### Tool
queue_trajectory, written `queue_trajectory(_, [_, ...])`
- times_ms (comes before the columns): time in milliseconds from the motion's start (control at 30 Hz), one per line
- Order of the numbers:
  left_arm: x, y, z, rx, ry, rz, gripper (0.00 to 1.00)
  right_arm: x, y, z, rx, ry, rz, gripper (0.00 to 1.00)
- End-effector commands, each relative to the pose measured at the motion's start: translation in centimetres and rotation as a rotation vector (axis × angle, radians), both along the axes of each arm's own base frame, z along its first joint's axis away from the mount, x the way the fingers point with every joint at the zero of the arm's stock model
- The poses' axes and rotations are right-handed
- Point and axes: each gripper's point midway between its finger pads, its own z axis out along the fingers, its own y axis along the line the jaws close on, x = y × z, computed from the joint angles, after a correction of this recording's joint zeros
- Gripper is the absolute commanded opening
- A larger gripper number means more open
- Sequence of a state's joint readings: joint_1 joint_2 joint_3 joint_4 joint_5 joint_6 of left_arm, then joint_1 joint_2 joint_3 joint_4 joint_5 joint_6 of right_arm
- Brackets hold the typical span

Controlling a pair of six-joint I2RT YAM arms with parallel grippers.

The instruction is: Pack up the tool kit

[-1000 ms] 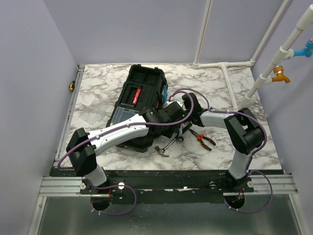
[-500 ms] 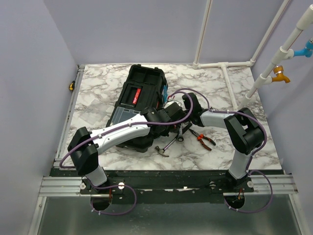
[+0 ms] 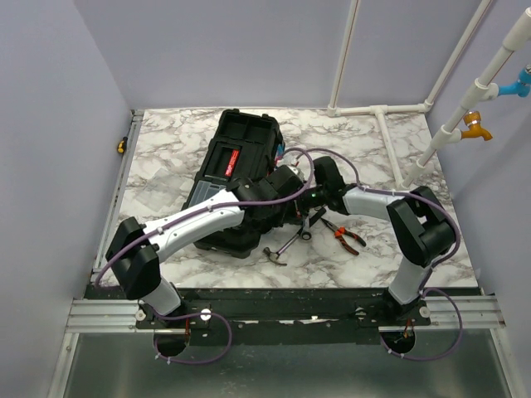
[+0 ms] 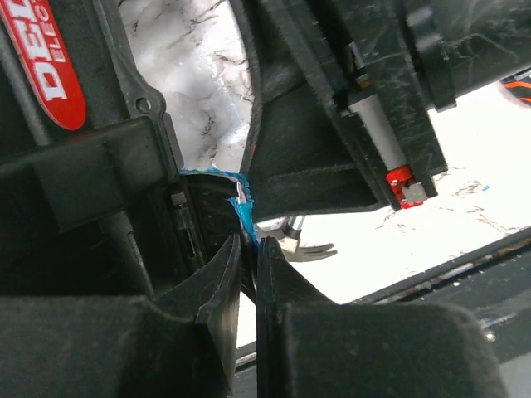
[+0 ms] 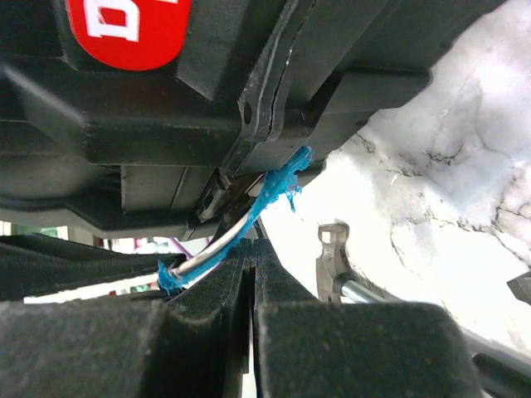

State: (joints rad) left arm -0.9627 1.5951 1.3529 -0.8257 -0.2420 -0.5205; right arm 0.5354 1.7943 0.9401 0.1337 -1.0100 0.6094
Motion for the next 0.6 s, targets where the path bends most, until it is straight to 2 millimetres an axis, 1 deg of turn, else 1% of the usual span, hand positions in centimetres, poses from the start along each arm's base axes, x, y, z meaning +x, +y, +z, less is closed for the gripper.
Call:
queue_trajectory(0, [-0.1,2.0,0.2,-0.068,0.059,-0.025,0.0,2.2,-1.3,0.8,-0.077,-0.113,-0.118,0.07])
queue_trajectory(100, [0.0,2.1,1.8,-0.136,0.057,-0.038,0.0,4.4,-3.2,-0.9,-0.214,-0.166,-0.274,0.07])
queue_trajectory(167, [0.0,2.2,2.7,-0.181,0.059,-0.048,0.0,4.9,-3.5,-1.6,-0.24,-0.168,-0.316,0.06])
queue_trajectory(233, [-0.1,2.1,3.4,-0.23,0.067,-0.063,0.0,5.2,-3.4,-2.2,-0.231,-0.152,-0.34,0.08])
queue_trajectory(367, [0.0,2.4,3.7,-0.26,0.077,-0.062,0.0,5.5,-2.8,-2.8,-0.189,-0.127,-0.38,0.19])
queue_trajectory(467, [0.0,2.2,4.0,-0.277,0.082,-0.069,0.0,5.6,-2.1,-4.0,-0.207,-0.113,-0.393,0.22])
queue_trajectory(567, [0.0,2.2,4.4,-0.286,0.078,-0.073,0.0,5.2,-0.9,-4.2,-0.162,-0.095,-0.388,0.23])
